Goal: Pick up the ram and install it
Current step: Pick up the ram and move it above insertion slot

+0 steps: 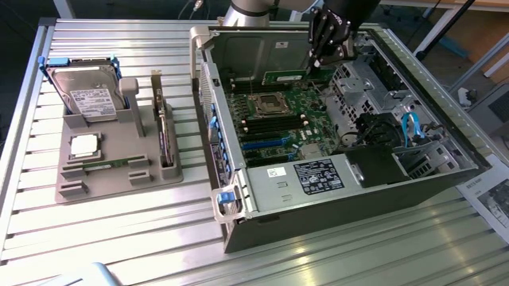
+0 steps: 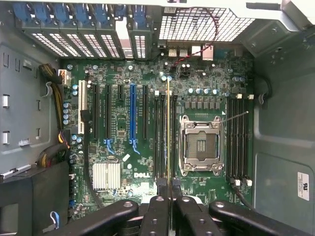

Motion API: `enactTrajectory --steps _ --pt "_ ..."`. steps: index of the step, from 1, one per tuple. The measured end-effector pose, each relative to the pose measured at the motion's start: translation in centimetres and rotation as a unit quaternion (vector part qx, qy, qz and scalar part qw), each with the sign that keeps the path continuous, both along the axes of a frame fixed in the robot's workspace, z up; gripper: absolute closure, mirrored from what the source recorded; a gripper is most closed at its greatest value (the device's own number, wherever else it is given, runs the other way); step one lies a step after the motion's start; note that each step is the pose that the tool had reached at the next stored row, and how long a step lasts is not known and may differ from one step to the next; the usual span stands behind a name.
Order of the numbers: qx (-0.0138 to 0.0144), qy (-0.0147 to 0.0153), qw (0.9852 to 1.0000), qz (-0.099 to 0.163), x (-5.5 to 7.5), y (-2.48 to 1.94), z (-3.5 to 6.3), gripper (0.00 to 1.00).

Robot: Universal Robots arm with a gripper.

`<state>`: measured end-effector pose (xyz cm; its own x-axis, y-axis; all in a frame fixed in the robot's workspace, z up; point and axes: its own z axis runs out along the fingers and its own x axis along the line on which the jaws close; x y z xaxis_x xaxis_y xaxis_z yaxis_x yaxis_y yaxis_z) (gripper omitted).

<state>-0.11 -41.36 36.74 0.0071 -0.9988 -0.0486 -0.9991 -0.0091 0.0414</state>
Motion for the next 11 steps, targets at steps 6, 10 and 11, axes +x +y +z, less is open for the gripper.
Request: enactTrajectory --steps 6,10,11 --pt "-0.0001 0.0 1.0 0.0 0.0 0.66 -0.01 0.88" --pt "0.0001 0.0 1.0 0.0 0.0 1.11 -0.07 0.88" --pt "0.0001 0.0 1.0 0.0 0.0 1.12 -0.12 0.88"
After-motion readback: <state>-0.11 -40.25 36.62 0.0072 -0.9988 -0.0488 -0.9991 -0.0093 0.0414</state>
